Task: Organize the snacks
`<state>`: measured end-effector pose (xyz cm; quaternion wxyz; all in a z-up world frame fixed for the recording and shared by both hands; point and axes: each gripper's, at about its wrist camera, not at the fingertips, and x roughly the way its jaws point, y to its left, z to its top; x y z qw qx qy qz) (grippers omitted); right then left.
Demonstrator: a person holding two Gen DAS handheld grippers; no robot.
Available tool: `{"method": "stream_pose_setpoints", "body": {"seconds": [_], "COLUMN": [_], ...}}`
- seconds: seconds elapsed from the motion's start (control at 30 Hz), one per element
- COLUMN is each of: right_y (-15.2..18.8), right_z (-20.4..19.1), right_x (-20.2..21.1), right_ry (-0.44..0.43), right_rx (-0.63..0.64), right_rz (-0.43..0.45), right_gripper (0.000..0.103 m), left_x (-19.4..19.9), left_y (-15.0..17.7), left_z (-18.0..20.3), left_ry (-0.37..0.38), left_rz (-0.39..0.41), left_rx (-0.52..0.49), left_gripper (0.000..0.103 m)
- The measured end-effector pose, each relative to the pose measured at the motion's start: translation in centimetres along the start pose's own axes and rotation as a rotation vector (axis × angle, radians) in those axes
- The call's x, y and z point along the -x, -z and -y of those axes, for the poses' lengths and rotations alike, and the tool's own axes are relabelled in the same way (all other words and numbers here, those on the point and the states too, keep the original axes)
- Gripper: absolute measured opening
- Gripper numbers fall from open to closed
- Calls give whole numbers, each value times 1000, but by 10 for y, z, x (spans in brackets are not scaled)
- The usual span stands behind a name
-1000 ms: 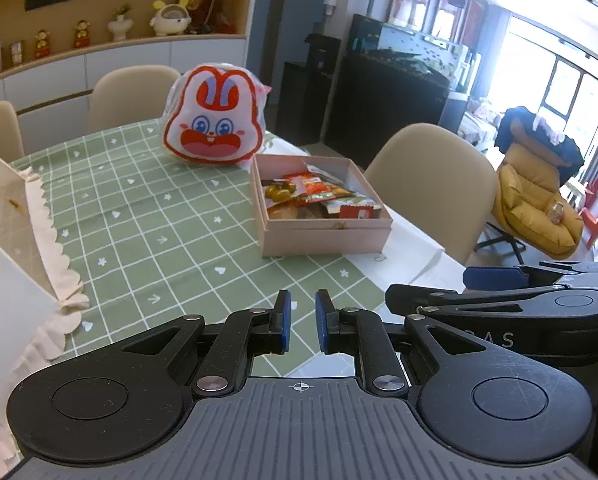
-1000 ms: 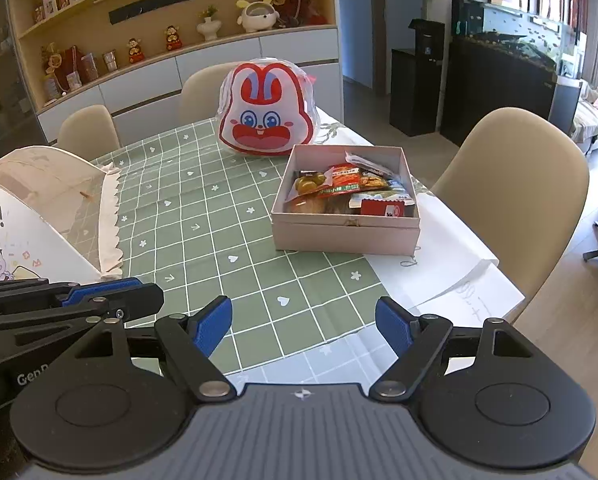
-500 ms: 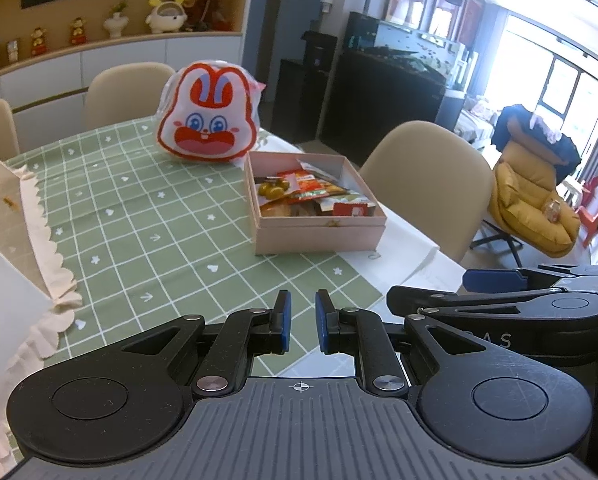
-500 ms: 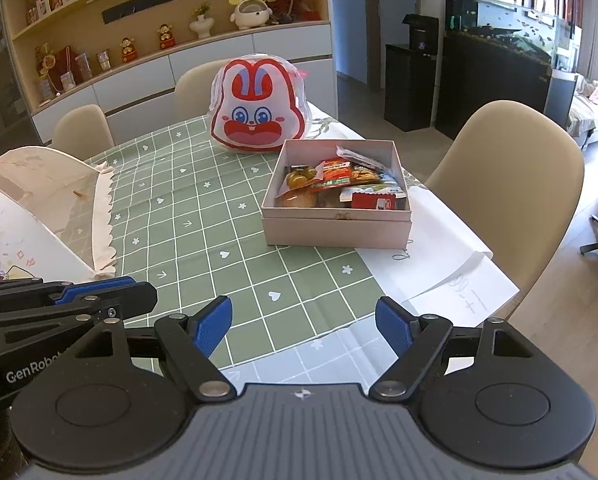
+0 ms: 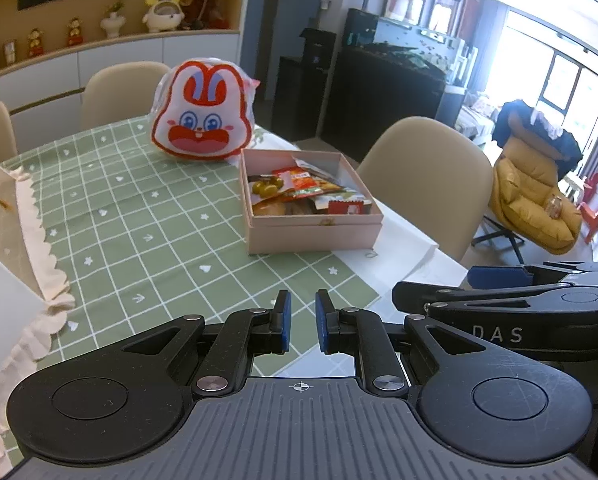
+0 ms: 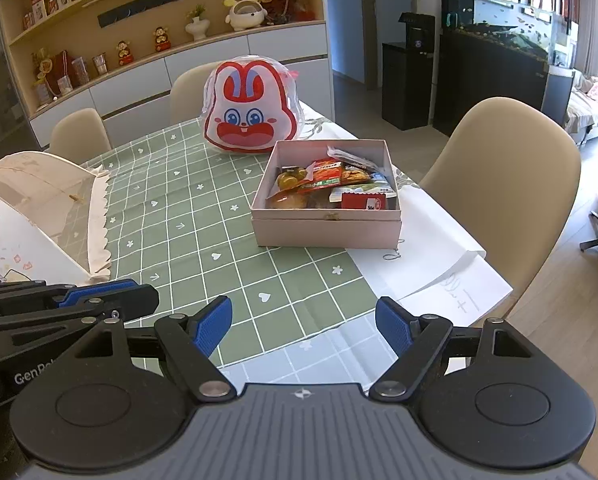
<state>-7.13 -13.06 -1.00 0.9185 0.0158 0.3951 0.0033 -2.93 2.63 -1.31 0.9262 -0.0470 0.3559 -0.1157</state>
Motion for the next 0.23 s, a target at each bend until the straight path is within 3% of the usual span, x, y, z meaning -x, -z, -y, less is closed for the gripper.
{"method": "stream_pose_setpoints", "body": {"seconds": [0.13, 0.23], "right_y": [-4, -6], "right_z": [5, 8], "right_x": [-4, -16], "right_ry": [2, -6], "right_rx": [-2, 37], "right_rz": [-3, -6], "right_gripper": [80, 82], "left_x": [-8, -16], "left_y": [0, -1], "left_z": [-1, -14], "left_ry": [-3, -14], "left_rz": [-8, -55], "left_rx": [17, 97], "left_gripper": [17, 17]}}
